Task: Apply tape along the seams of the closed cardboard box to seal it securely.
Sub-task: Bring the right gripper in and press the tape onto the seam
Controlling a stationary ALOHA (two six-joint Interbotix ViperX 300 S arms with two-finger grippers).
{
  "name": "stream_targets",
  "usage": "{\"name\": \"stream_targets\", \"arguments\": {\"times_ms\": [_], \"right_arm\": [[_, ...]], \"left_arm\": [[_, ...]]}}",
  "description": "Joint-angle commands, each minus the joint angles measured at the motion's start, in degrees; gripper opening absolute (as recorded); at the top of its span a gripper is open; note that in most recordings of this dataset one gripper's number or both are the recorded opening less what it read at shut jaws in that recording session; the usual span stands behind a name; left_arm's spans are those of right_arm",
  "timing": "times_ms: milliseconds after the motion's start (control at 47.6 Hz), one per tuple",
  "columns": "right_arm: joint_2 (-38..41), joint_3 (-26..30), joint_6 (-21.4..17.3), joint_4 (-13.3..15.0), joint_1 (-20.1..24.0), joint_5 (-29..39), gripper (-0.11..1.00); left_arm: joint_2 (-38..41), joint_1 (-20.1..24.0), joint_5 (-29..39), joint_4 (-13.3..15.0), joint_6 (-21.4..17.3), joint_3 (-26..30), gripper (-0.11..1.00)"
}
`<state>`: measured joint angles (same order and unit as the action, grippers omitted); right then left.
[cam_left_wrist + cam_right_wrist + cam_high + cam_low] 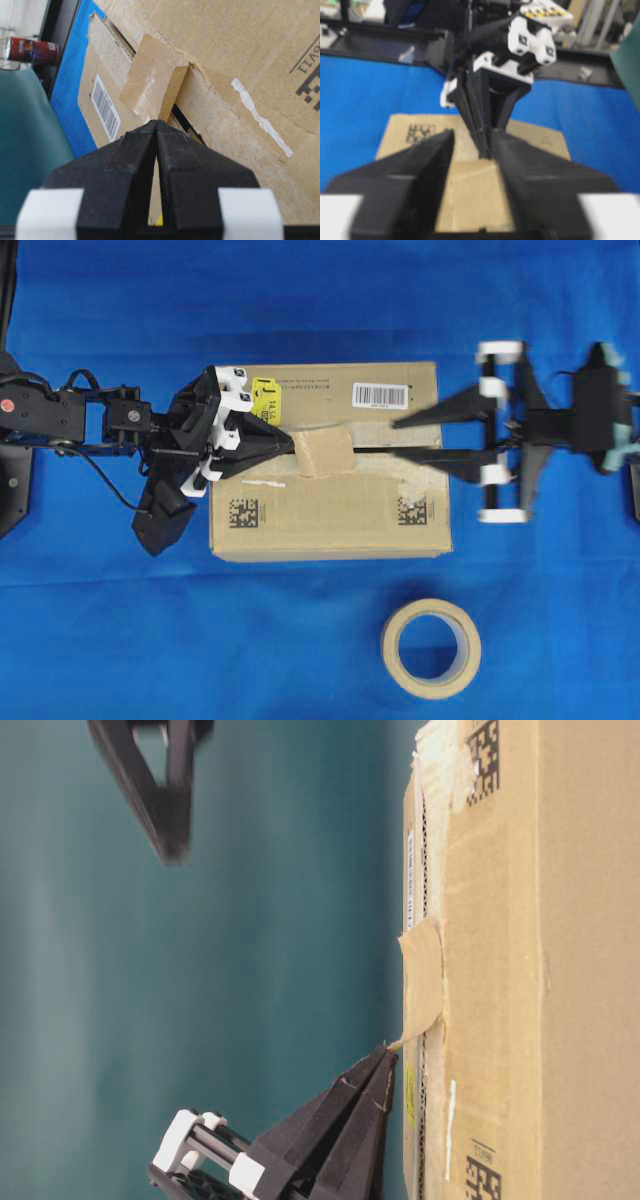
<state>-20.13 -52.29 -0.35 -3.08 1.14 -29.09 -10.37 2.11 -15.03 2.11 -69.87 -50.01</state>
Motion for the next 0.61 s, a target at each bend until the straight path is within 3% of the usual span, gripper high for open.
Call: {"name": "stream_targets", "arguments": {"times_ms": [0,63,231,588], "right_arm": [[2.7,4.2,0.0,-0.4,-0.4,-0.6,0.55],[4.5,5.7,0.0,-0.4,-0.6,-0.5,0.7],[7.1,8.2,0.0,-0.4,-0.9,0.6,0.54],[12.1,7.9,0.0,-0.4,-1.0,0.8,0.55]], "left_arm": [[-0.6,0.1,-0.2,-0.1,0.1,0.7,0.0],[-0.6,0.1,-0.2,-0.1,0.1,0.7,0.0],[-0.6,0.1,-0.3,-0.1,0.1,0.7,0.0],[-0.5,0.0,-0.2,-0.1,0.1,0.7,0.0]]}}
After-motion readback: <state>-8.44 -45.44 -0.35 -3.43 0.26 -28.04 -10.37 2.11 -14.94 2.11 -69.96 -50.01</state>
